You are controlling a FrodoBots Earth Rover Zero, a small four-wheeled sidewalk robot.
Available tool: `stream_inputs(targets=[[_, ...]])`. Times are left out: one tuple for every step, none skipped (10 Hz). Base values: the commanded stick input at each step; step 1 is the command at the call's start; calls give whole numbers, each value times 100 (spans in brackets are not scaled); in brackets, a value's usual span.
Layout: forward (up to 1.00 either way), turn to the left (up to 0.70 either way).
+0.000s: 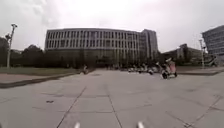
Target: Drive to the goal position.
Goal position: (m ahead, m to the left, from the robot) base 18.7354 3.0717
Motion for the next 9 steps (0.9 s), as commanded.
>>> stream_inputs(targets=[[85, 0], [85, 0], [85, 0], [85, 0], [85, 0], [85, 0], [85, 0], [85, 0], [85, 0]])
